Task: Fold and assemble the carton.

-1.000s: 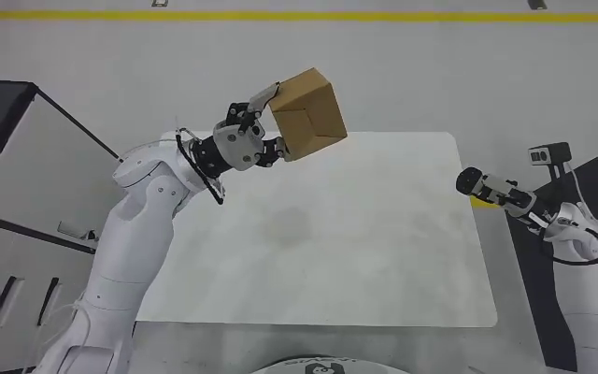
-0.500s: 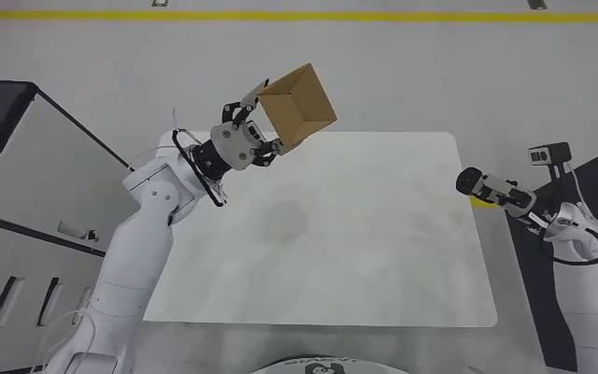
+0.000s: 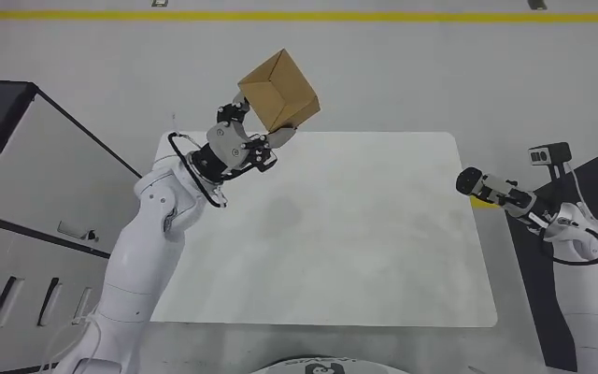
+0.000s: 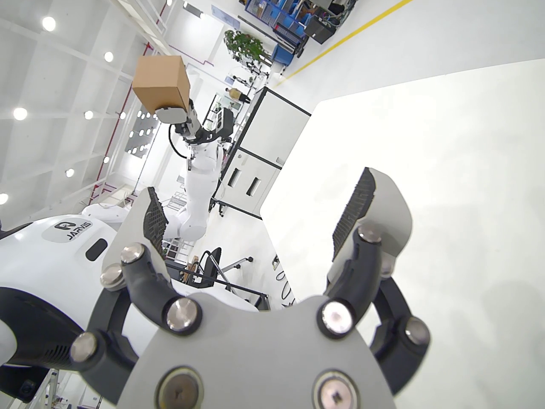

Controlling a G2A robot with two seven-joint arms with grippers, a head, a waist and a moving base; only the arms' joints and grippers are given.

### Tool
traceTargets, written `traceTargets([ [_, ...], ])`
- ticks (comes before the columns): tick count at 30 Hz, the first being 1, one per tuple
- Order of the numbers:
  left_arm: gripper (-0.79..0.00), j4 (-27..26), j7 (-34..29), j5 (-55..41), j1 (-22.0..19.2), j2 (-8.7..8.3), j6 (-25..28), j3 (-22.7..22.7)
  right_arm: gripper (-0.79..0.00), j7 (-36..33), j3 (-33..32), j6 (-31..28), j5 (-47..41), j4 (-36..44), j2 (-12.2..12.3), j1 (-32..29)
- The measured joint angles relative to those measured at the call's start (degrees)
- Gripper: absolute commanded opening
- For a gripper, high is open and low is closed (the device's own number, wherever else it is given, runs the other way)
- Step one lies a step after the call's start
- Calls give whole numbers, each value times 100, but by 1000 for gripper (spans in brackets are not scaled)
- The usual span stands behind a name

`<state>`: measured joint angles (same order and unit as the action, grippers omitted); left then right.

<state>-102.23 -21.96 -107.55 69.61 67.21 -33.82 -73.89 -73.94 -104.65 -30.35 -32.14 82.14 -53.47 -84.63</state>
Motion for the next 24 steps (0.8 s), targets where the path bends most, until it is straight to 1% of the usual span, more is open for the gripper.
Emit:
traceTargets([
  [5, -785, 34, 92, -321, -24, 27, -78, 33, 0, 0, 0, 0, 0, 0, 0, 0],
  [9, -785, 67, 15, -428, -38, 45, -152, 61, 0, 0, 0, 0, 0, 0, 0, 0],
  [14, -785, 150, -128, -545, -50, 61, -399, 94, 0, 0, 0, 0, 0, 0, 0, 0],
  [17, -785, 134, -64, -568, -72, 65, -491, 105, 0, 0, 0, 0, 0, 0, 0, 0],
  [24, -785, 112, -94, -606, -47, 75, -425, 92, 0, 0, 0, 0, 0, 0, 0, 0],
])
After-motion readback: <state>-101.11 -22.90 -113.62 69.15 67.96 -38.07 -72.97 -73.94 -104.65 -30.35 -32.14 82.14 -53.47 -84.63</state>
